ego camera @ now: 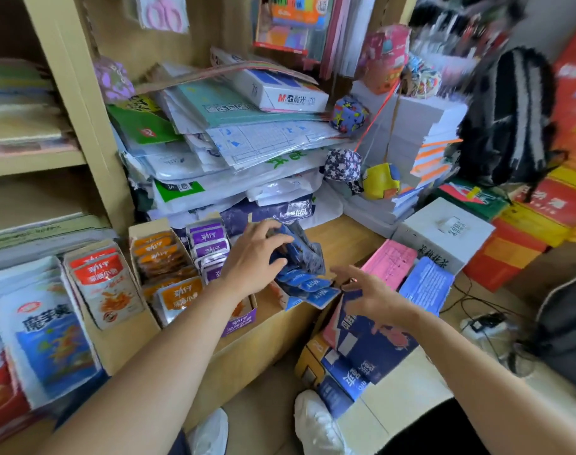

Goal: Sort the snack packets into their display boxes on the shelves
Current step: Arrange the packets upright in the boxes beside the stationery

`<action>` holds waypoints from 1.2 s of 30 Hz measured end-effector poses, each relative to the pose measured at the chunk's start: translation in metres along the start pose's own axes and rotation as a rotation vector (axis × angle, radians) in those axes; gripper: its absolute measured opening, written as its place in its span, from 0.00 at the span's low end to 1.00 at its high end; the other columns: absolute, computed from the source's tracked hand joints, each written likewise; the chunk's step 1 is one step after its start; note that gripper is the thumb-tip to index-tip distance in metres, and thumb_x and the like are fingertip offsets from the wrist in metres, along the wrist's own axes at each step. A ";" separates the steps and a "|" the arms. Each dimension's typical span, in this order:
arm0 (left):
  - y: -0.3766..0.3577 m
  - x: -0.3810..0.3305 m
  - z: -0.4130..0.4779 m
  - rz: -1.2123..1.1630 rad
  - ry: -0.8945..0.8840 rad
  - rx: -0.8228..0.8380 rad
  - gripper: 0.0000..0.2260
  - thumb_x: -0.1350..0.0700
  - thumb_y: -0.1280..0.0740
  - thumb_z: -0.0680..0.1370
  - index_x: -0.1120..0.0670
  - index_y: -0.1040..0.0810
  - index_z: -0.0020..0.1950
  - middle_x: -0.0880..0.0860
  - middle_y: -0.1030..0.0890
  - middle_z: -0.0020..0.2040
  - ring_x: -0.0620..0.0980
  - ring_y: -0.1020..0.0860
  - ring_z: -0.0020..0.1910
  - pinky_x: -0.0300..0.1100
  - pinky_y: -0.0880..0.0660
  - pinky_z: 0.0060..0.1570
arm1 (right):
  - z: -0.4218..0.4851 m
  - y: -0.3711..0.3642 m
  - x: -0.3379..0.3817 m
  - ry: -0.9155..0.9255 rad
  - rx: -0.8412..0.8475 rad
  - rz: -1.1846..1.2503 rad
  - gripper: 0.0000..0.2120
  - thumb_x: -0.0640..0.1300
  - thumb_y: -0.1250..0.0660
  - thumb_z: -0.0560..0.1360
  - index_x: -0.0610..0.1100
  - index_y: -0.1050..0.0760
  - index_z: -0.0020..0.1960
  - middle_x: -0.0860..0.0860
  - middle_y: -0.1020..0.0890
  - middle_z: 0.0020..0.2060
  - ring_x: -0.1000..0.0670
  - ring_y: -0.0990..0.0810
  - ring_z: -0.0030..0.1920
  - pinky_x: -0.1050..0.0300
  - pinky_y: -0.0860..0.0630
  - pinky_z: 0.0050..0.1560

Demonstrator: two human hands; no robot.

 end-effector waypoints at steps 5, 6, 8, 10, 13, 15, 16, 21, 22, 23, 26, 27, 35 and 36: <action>-0.008 0.004 0.012 -0.013 0.011 0.022 0.16 0.47 0.32 0.80 0.46 0.21 0.67 0.47 0.29 0.72 0.51 0.34 0.72 0.51 0.34 0.68 | 0.036 0.047 0.010 -0.021 -0.352 0.253 0.12 0.46 0.23 0.72 0.51 0.19 0.55 0.50 0.15 0.53 0.50 0.16 0.50 0.56 0.18 0.49; -0.007 0.007 0.014 -0.021 0.015 0.007 0.13 0.47 0.31 0.79 0.46 0.19 0.63 0.47 0.26 0.69 0.50 0.32 0.70 0.50 0.32 0.67 | 0.046 0.047 0.010 -0.039 -0.376 0.250 0.12 0.47 0.23 0.73 0.49 0.18 0.55 0.50 0.15 0.51 0.49 0.15 0.48 0.54 0.17 0.46; -0.004 0.014 0.014 -0.034 0.027 -0.039 0.09 0.47 0.30 0.78 0.48 0.17 0.56 0.46 0.23 0.61 0.49 0.29 0.63 0.47 0.30 0.63 | 0.067 0.041 0.014 -0.049 -0.375 0.225 0.15 0.50 0.22 0.71 0.48 0.19 0.56 0.50 0.15 0.49 0.49 0.17 0.44 0.50 0.17 0.46; -0.002 0.020 0.013 -0.026 0.029 -0.067 0.07 0.47 0.28 0.77 0.48 0.15 0.51 0.45 0.22 0.56 0.48 0.28 0.59 0.43 0.31 0.59 | 0.085 0.031 0.019 -0.022 -0.345 0.146 0.20 0.54 0.21 0.69 0.49 0.19 0.57 0.53 0.16 0.47 0.53 0.17 0.43 0.50 0.18 0.47; -0.004 0.023 0.010 0.013 0.001 -0.075 0.06 0.48 0.27 0.76 0.48 0.15 0.49 0.45 0.21 0.55 0.47 0.27 0.56 0.41 0.31 0.56 | 0.103 0.015 0.027 0.026 -0.267 -0.042 0.20 0.55 0.22 0.69 0.53 0.20 0.58 0.56 0.17 0.48 0.57 0.20 0.46 0.60 0.25 0.44; -0.005 0.023 0.009 0.052 -0.036 -0.098 0.06 0.48 0.28 0.77 0.48 0.15 0.50 0.46 0.20 0.58 0.48 0.26 0.58 0.48 0.26 0.57 | 0.113 0.011 0.034 0.054 -0.235 -0.122 0.15 0.50 0.25 0.72 0.52 0.18 0.58 0.56 0.17 0.45 0.55 0.20 0.46 0.60 0.24 0.43; -0.007 0.021 0.009 0.077 -0.063 -0.104 0.07 0.49 0.30 0.77 0.48 0.16 0.53 0.47 0.20 0.61 0.49 0.26 0.62 0.51 0.25 0.59 | 0.117 0.012 0.036 0.059 -0.235 -0.129 0.13 0.47 0.27 0.73 0.52 0.17 0.57 0.55 0.17 0.44 0.54 0.19 0.46 0.58 0.23 0.44; -0.024 0.008 0.017 0.192 -0.130 0.023 0.21 0.50 0.45 0.80 0.46 0.26 0.72 0.45 0.27 0.72 0.51 0.33 0.71 0.52 0.32 0.67 | 0.122 0.020 0.027 0.089 -0.228 -0.102 0.06 0.40 0.27 0.74 0.51 0.17 0.45 0.55 0.15 0.40 0.61 0.20 0.39 0.65 0.27 0.38; -0.024 0.009 0.018 0.203 -0.118 0.030 0.22 0.49 0.46 0.79 0.46 0.25 0.71 0.45 0.25 0.69 0.51 0.32 0.68 0.52 0.30 0.63 | 0.120 0.021 0.022 0.068 -0.205 -0.031 0.04 0.41 0.27 0.75 0.48 0.16 0.46 0.54 0.15 0.39 0.60 0.20 0.38 0.66 0.27 0.36; -0.023 0.011 0.017 0.205 -0.106 0.030 0.21 0.49 0.45 0.78 0.46 0.22 0.68 0.45 0.24 0.65 0.51 0.31 0.65 0.52 0.28 0.60 | 0.119 0.022 0.018 0.043 -0.182 0.057 0.03 0.41 0.28 0.76 0.47 0.16 0.47 0.52 0.14 0.40 0.58 0.18 0.38 0.65 0.25 0.35; -0.021 0.016 0.012 0.182 -0.095 0.018 0.20 0.47 0.45 0.77 0.46 0.18 0.61 0.45 0.22 0.59 0.50 0.29 0.62 0.50 0.29 0.59 | 0.115 0.024 0.013 -0.027 -0.131 0.227 0.05 0.41 0.31 0.79 0.43 0.16 0.50 0.49 0.14 0.41 0.52 0.15 0.43 0.60 0.20 0.38; -0.020 0.016 0.010 0.171 -0.098 0.013 0.20 0.47 0.45 0.76 0.46 0.18 0.60 0.45 0.21 0.58 0.49 0.29 0.62 0.49 0.30 0.59 | 0.115 0.024 0.013 -0.045 -0.127 0.239 0.05 0.40 0.31 0.79 0.43 0.16 0.49 0.48 0.14 0.41 0.52 0.15 0.44 0.59 0.19 0.39; -0.014 0.025 0.001 0.133 -0.058 0.015 0.17 0.48 0.29 0.74 0.48 0.17 0.62 0.46 0.18 0.63 0.49 0.23 0.66 0.52 0.31 0.68 | 0.120 0.020 0.036 0.015 -0.274 -0.051 0.07 0.54 0.25 0.72 0.52 0.16 0.44 0.54 0.15 0.37 0.54 0.17 0.39 0.61 0.25 0.35; -0.014 0.025 0.000 0.134 -0.058 0.014 0.16 0.49 0.28 0.74 0.48 0.17 0.62 0.46 0.18 0.63 0.49 0.23 0.66 0.52 0.31 0.68 | 0.121 0.017 0.040 0.035 -0.281 -0.111 0.09 0.56 0.24 0.71 0.52 0.16 0.46 0.53 0.16 0.37 0.54 0.18 0.39 0.58 0.23 0.36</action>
Point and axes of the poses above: each hand's wrist, its own z-axis towards the middle knuckle, its own y-axis out of the back of the hand, x = y × z, the point moved 7 cm from there along z, towards the middle knuckle
